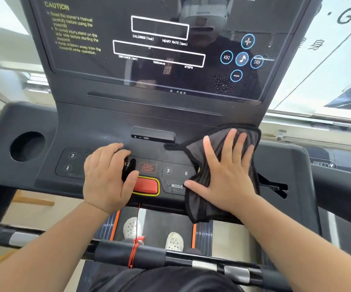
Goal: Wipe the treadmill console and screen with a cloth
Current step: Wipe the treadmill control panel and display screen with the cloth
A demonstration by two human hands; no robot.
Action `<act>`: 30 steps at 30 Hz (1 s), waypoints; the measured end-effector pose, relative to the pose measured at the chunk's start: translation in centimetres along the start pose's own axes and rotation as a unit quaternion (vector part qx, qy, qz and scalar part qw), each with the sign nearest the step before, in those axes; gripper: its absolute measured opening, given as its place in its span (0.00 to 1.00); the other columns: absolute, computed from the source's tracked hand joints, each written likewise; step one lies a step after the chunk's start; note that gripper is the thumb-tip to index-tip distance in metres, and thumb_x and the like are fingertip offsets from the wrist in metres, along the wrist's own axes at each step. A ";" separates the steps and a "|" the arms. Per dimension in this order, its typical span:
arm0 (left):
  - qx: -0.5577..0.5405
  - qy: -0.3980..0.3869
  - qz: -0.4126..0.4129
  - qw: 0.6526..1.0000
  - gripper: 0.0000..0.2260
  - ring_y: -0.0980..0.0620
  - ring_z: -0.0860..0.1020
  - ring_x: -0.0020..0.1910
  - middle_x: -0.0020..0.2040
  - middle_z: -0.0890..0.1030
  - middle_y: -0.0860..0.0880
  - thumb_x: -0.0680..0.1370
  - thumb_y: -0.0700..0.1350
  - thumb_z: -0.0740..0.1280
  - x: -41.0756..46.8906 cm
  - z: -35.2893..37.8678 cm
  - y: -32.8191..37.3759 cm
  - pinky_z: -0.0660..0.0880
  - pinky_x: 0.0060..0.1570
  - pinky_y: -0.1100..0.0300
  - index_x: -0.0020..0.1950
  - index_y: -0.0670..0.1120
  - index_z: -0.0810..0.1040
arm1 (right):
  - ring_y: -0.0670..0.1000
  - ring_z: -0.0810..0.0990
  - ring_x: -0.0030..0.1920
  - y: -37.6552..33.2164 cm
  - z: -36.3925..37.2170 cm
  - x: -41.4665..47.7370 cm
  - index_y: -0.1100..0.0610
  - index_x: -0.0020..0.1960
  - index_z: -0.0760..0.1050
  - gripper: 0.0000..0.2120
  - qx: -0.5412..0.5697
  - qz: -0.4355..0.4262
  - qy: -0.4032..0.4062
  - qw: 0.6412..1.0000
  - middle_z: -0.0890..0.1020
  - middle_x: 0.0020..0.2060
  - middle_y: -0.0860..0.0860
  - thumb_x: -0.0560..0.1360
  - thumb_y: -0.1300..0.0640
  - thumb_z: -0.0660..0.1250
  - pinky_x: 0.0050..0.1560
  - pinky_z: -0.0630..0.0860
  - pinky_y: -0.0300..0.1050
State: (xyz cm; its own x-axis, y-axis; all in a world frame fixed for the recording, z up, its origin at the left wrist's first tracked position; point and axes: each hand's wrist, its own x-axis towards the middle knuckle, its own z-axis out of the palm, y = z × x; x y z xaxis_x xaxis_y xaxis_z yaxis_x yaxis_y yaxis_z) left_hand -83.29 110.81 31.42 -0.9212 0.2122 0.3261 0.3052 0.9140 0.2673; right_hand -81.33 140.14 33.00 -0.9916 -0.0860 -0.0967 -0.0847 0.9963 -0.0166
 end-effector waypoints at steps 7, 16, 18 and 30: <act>0.005 -0.002 -0.003 1.000 0.30 0.35 0.75 0.61 0.62 0.78 0.39 0.82 0.62 0.48 0.0 0.1 0.1 0.67 0.61 0.42 0.60 0.40 0.77 | 0.67 0.41 0.82 -5.0 0.5 0.7 0.43 0.84 0.48 0.37 0.022 -0.091 0.004 0.996 0.47 0.83 0.61 0.79 0.29 0.49 0.76 0.42 0.76; -0.010 0.006 0.002 1.000 0.30 0.36 0.74 0.61 0.62 0.78 0.39 0.82 0.61 0.47 0.0 0.0 0.0 0.66 0.61 0.44 0.59 0.40 0.78 | 0.59 0.42 0.83 0.5 1.4 -4.4 0.53 0.84 0.43 0.43 0.018 -0.054 -0.025 0.998 0.46 0.84 0.53 0.79 0.28 0.46 0.80 0.44 0.69; -0.014 0.003 0.006 1.000 0.29 0.36 0.74 0.61 0.62 0.78 0.39 0.82 0.61 0.48 0.0 -0.1 -0.1 0.66 0.61 0.44 0.59 0.40 0.77 | 0.60 0.36 0.82 1.3 0.8 -2.5 0.54 0.84 0.39 0.47 0.010 0.017 -0.022 1.000 0.39 0.83 0.54 0.77 0.24 0.42 0.79 0.38 0.68; -0.121 -0.008 0.101 0.987 0.27 0.37 0.75 0.62 0.63 0.78 0.39 0.82 0.61 0.51 -0.7 -1.1 -1.5 0.66 0.65 0.44 0.59 0.41 0.78 | 0.59 0.47 0.83 -7.5 1.4 -2.6 0.51 0.84 0.52 0.38 0.010 -0.042 -0.027 0.999 0.52 0.84 0.52 0.81 0.30 0.44 0.81 0.48 0.67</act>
State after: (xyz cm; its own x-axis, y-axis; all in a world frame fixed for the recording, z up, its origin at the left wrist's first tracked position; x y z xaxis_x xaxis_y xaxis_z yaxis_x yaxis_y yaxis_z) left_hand -82.87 108.94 31.81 -0.8385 0.3894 0.3813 0.5306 0.7428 0.4083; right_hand -77.96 132.89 32.00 -0.9741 -0.1707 -0.1486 -0.1656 0.9851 -0.0463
